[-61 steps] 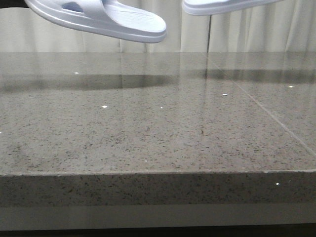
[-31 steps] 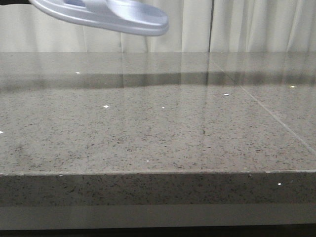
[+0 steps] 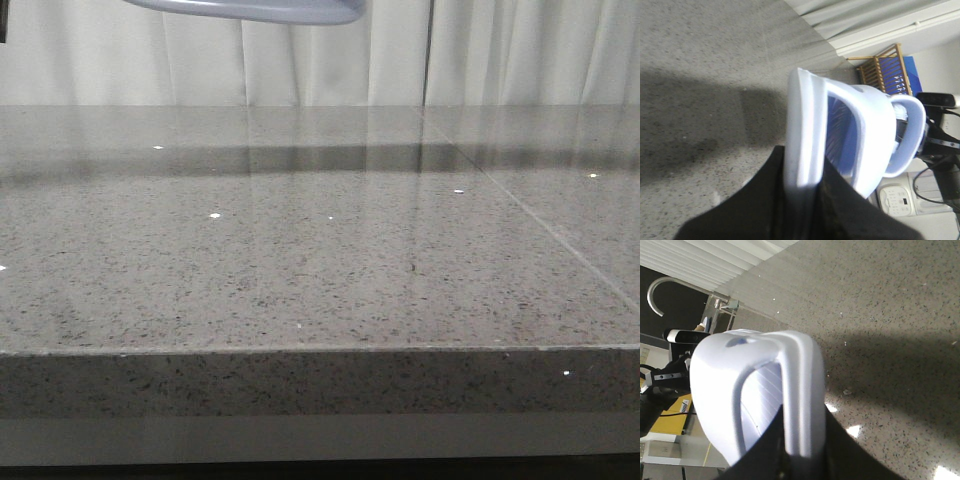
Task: Insert blue slippers together front up
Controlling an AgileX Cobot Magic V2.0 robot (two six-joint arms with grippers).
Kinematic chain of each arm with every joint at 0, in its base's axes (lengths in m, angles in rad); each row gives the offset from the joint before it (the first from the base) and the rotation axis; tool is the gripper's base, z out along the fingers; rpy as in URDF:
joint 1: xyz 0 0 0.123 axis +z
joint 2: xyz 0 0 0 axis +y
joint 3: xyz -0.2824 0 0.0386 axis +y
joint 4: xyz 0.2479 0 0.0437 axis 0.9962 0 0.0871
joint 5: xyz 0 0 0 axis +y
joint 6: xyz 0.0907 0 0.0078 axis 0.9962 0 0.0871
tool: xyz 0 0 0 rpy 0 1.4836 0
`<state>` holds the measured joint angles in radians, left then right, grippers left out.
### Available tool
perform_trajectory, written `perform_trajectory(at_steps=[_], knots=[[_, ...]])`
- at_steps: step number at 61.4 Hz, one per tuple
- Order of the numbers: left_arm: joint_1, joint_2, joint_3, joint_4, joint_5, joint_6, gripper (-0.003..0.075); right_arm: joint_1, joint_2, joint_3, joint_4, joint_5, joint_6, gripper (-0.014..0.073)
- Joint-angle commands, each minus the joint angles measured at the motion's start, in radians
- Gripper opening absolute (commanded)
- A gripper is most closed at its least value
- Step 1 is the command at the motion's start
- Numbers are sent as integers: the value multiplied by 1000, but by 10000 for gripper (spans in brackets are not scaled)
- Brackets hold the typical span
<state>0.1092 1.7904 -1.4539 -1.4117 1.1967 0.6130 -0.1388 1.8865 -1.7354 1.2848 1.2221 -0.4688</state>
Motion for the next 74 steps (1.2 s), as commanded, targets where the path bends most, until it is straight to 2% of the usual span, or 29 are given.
perform_trajectory(at_steps=[1, 27, 57, 74], knots=[[-20, -54, -30, -104, 92, -10, -19, -1, -44, -31, 105, 16, -20, -60], [-57, -54, -30, -138, 92, -12, -19, 29, -37, -31, 130, 19, -24, -60], [-98, -54, -30, -208, 92, -12, -19, 108, -18, -31, 234, 11, -51, -60], [-116, -54, -30, -242, 92, -12, -19, 162, 21, -31, 252, 11, -65, -60]])
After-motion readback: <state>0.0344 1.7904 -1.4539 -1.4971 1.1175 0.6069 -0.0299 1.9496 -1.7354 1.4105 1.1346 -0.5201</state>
